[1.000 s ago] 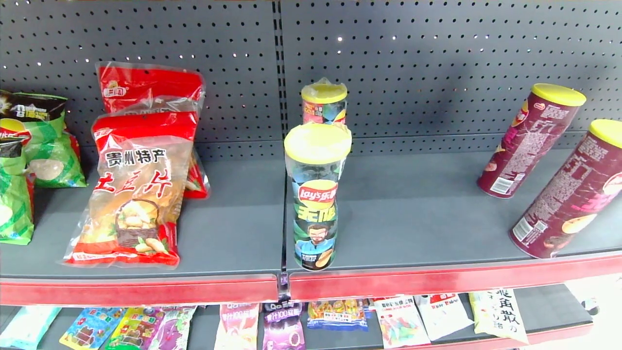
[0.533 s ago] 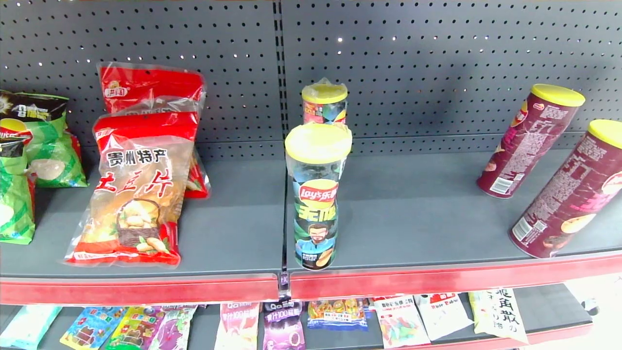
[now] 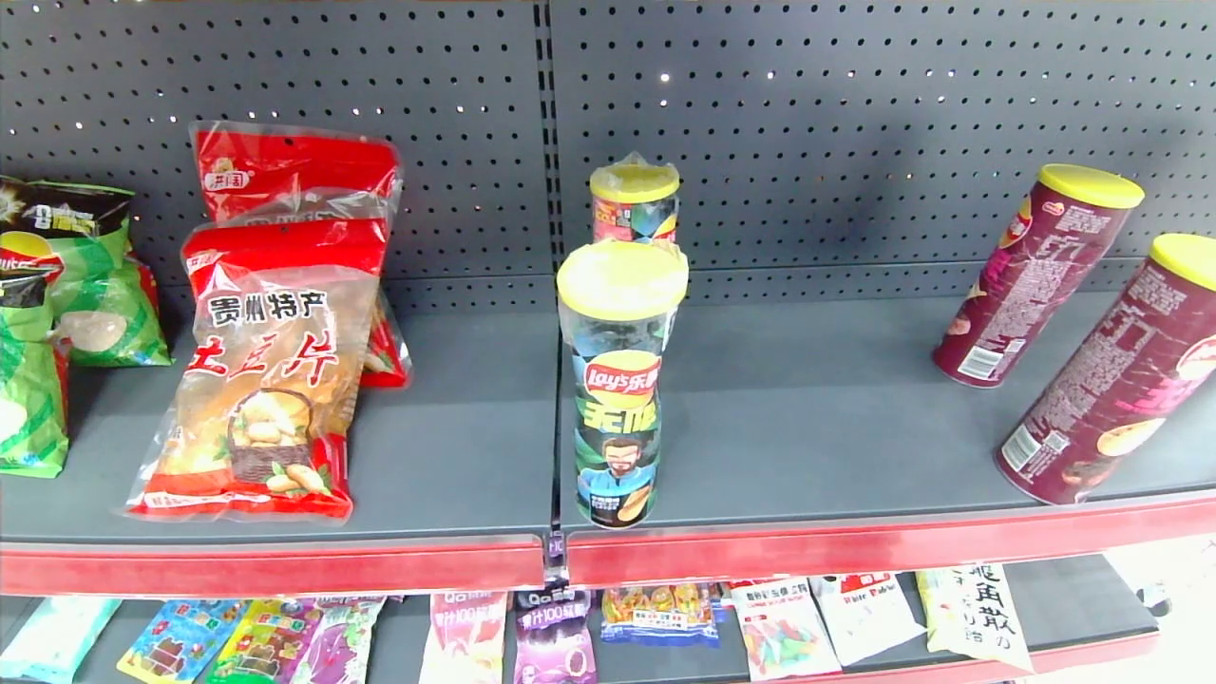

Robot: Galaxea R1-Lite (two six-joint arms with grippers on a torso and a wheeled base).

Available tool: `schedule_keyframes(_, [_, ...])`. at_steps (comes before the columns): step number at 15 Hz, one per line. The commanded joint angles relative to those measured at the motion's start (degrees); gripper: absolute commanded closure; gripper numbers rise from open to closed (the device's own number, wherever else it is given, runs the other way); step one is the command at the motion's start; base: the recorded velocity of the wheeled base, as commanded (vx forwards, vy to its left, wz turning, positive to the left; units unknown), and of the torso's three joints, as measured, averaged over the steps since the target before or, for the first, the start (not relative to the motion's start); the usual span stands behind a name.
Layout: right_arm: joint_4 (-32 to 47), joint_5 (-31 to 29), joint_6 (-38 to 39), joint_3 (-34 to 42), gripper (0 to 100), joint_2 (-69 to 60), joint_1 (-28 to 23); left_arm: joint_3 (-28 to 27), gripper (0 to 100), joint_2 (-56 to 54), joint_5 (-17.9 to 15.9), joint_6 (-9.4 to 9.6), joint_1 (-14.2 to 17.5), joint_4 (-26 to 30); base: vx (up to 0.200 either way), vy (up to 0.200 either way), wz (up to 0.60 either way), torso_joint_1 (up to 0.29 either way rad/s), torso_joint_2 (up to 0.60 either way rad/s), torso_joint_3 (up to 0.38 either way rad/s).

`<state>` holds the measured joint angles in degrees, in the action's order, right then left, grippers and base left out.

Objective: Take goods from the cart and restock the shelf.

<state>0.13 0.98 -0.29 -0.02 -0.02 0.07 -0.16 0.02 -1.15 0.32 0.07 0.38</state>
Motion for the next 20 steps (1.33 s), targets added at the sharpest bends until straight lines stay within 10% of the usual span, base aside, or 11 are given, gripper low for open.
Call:
schedule_keyframes(1, [0.0,0.0,0.0,0.0,0,0.0,0.0,0.1,0,0.0,0.0,0.12,0.0,0.0,0.0,0.0,0.0,0.0,0.0,0.0])
schedule_keyframes(12, [0.0,-0.1,-0.2,0.0,0,0.0,0.0,0.1,0,0.0,0.2,0.21,0.0,0.0,-0.091,0.0,0.0,0.003,0.0,0.001])
schedule_keyframes(20, [0.0,-0.1,-0.1,0.0,0,0.0,0.0,0.1,0,0.0,0.3,0.39,0.0,0.0,0.0,-0.2,0.0,0.007,0.0,0.002])
